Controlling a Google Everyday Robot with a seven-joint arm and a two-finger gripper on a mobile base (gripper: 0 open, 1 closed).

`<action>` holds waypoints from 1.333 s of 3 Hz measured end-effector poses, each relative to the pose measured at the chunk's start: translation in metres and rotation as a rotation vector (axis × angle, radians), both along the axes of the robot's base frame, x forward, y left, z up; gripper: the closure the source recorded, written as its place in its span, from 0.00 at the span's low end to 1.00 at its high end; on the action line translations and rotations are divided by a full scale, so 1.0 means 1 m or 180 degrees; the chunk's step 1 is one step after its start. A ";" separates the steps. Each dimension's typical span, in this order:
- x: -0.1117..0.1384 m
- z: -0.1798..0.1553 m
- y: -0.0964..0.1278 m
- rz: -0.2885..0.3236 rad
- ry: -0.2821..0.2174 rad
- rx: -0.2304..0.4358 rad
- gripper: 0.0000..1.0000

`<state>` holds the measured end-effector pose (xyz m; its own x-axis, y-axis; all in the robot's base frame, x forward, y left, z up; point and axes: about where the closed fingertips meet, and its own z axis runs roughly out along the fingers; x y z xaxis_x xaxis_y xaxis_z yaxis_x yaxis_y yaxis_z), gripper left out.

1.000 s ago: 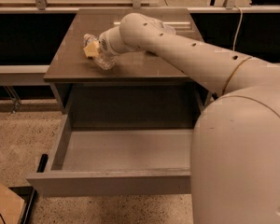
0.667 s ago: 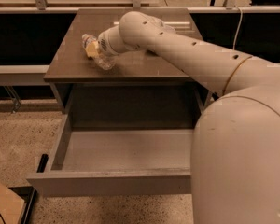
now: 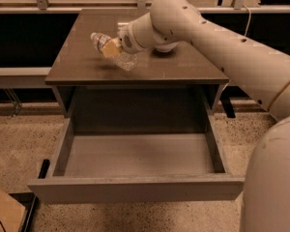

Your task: Place water bottle into top drawer

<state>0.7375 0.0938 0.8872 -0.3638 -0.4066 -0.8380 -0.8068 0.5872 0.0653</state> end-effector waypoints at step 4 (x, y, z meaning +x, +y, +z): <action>-0.121 -0.031 -0.087 0.0597 0.0305 0.0007 1.00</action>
Offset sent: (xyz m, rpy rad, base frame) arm -0.1623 -0.1461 -0.0220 0.0878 0.1198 0.1425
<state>0.6166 0.0069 0.8564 -0.3599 -0.4729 -0.8042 -0.8920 0.4270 0.1482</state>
